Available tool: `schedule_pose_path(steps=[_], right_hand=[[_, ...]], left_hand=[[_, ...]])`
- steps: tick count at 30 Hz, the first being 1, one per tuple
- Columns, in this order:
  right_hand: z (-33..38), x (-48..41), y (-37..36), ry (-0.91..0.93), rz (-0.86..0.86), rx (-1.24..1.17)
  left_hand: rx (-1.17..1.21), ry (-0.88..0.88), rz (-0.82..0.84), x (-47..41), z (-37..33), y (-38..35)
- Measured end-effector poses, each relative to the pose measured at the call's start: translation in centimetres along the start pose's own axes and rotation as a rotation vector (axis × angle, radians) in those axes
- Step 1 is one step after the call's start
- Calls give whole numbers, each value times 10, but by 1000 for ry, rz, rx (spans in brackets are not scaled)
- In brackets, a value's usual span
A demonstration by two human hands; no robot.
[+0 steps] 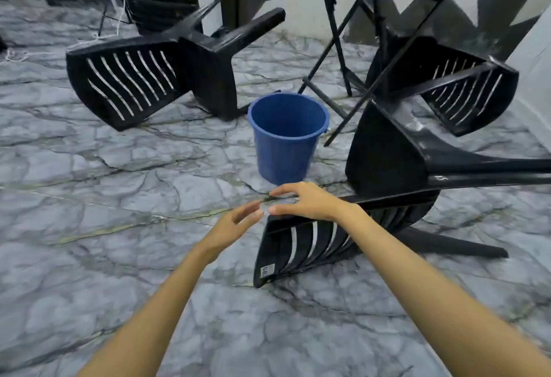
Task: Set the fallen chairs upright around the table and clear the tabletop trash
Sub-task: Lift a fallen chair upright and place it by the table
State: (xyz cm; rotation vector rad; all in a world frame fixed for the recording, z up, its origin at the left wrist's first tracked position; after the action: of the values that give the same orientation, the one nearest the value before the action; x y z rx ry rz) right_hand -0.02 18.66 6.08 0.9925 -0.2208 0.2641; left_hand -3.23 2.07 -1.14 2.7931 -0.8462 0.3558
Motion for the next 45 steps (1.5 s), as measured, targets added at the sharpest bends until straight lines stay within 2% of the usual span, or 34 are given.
schedule_pose_path(steps=[6, 11, 20, 28, 33, 38, 45], right_hand=[[-16, -39, -54, 164, -3, 270], [-9, -44, -58, 196, 10, 339], [-10, -45, -63, 205, 2, 362], [-10, -37, -54, 228, -9, 263], [-4, -6, 13, 209, -24, 164], [8, 48, 134, 145, -56, 43], [-10, 131, 287, -17, -60, 69]], left_hand=[[308, -91, 155, -19, 102, -21], [534, -116, 241, -20, 127, -35], [674, -131, 154, -19, 148, -49], [692, -114, 49, -11, 135, -55], [664, -103, 20, 0, 63, -68], [580, -104, 5, 10, -70, -91], [508, -112, -1, 17, -248, -166]])
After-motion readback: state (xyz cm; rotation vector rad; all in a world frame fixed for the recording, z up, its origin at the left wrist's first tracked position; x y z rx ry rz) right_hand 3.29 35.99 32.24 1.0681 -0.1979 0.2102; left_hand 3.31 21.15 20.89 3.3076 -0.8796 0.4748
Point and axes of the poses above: each hand's wrist, its own x-axis away from the middle knuckle, its own y-axis out of the back of the hand, z = x × y, the point moved 4 cm from there along -x, towards the middle knuckle, and after that the axes turned 8 degrees about x, right-handed, at the moved point
